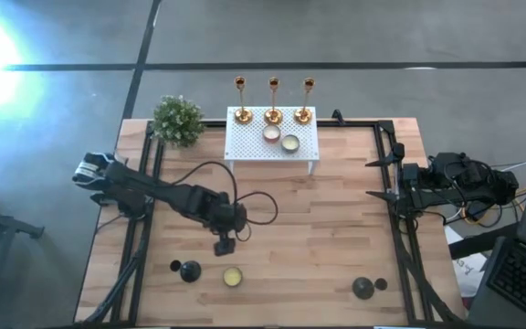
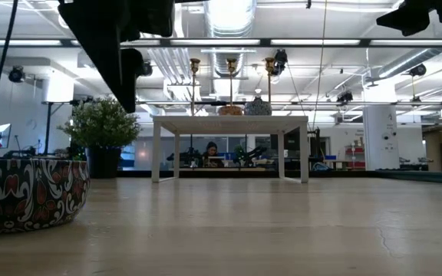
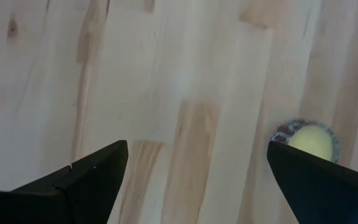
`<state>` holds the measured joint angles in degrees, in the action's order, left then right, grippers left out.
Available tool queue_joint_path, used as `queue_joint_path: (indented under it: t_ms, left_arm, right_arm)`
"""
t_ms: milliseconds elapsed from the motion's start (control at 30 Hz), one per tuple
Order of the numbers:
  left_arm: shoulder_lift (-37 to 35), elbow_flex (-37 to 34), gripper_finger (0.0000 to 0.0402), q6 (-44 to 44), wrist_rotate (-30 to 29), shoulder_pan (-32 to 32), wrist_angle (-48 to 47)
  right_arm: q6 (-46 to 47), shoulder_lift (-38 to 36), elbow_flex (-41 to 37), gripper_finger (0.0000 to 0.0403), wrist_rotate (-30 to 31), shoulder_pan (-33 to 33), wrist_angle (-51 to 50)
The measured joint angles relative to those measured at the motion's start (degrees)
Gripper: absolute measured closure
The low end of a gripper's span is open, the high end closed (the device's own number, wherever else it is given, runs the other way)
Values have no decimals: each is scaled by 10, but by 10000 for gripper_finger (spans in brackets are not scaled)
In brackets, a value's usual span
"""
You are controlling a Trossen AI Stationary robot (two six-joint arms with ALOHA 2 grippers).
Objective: Pick & Place candle stick holders
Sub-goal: Put the yellow scented candle on the shelf aligned with the other scented candles
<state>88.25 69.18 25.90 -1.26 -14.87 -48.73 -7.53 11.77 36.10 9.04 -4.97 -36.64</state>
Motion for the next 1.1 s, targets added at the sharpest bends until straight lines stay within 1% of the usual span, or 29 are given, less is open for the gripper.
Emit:
queue_joint_path:
  t_ms: [100,333,533,667,733,900,1100]
  left_arm:
    - [0,-10,12,2,0,-2,37]
    - [0,-11,12,16,1,-12,61]
    - [24,-11,12,14,2,-37,68]
    - [35,-12,12,-3,31,-58,62]
    - [37,-12,12,-2,36,-69,59]
    - [37,-18,12,43,37,-93,70]
    - [49,-44,12,76,33,-120,131]
  right_arm:
    - [0,0,0,44,0,0,0]
    - [0,0,0,44,0,0,0]
    - [0,0,0,44,0,0,0]
    - [0,0,0,44,0,0,0]
    - [0,0,0,44,0,0,0]
    - [0,0,0,44,0,0,0]
    - [0,0,0,44,0,0,0]
